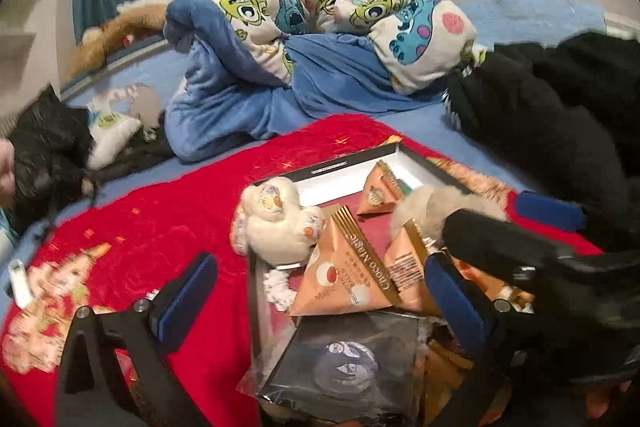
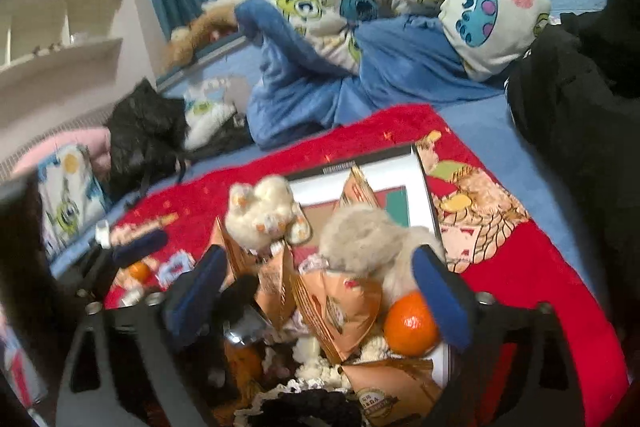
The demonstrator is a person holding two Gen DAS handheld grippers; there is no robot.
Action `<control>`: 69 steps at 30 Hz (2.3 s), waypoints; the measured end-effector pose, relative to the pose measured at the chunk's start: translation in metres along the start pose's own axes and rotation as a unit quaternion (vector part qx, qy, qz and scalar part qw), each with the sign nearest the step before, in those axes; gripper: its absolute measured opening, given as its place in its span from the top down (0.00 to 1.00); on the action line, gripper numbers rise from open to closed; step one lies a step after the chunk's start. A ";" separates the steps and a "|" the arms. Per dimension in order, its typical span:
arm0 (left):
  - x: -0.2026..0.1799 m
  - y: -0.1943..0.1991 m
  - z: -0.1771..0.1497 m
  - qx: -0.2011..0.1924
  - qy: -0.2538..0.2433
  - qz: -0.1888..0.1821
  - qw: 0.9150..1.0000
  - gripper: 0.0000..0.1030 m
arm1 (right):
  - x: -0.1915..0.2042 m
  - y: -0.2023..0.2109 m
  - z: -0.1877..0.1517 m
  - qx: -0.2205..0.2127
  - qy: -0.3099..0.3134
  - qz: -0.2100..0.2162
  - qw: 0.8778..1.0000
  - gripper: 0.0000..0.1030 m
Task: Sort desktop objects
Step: 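Open both grippers to drop the two packets into the black box, then withdraw both grippers from the box toward the orange and blue ring, then grasp the orange with the left gripper while the right grasps the blue crocheted ring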
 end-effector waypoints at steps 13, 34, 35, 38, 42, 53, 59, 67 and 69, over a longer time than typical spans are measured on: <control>0.007 -0.004 0.001 0.013 0.031 -0.029 0.999 0.00 | -0.010 0.006 0.005 -0.022 -0.035 0.009 0.999 0.00; 0.099 0.045 -0.005 0.024 0.090 -0.022 0.995 0.00 | 0.020 0.020 0.017 -0.030 -0.044 0.048 0.997 0.00; 0.110 0.048 -0.006 0.025 0.097 -0.018 0.995 0.00 | 0.027 0.022 0.020 -0.034 -0.039 0.056 0.997 0.00; 0.143 0.054 -0.009 0.028 0.121 -0.005 0.992 0.00 | 0.055 0.027 0.028 -0.035 -0.016 0.070 0.997 0.00; 0.190 0.060 -0.012 0.039 0.144 0.011 0.989 0.00 | 0.099 0.025 0.035 -0.025 0.015 0.082 0.996 0.00; 0.252 0.037 -0.020 0.069 0.094 0.058 0.991 0.00 | 0.209 -0.059 0.043 0.045 0.037 0.117 0.991 0.00; 0.273 -0.008 -0.047 0.093 0.104 0.053 0.989 0.00 | 0.216 -0.112 0.026 0.056 -0.005 0.108 0.993 0.00; 0.290 -0.054 -0.077 0.155 0.127 0.035 0.979 0.00 | 0.196 -0.163 -0.023 0.112 0.008 0.038 0.993 0.00; 0.290 -0.056 -0.079 0.155 0.129 0.028 0.979 0.00 | 0.192 -0.170 -0.029 0.124 0.007 0.020 0.992 0.00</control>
Point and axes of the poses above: each gripper's, at about its wrist camera, not at the fingertips, and y roughly against the way its jaws point, x to its left, z to its top, the point moved 1 cm from there along -y, roughly the way its jaws point, and after that the axes turned 2 degrees about z, right-handed, at the moved point
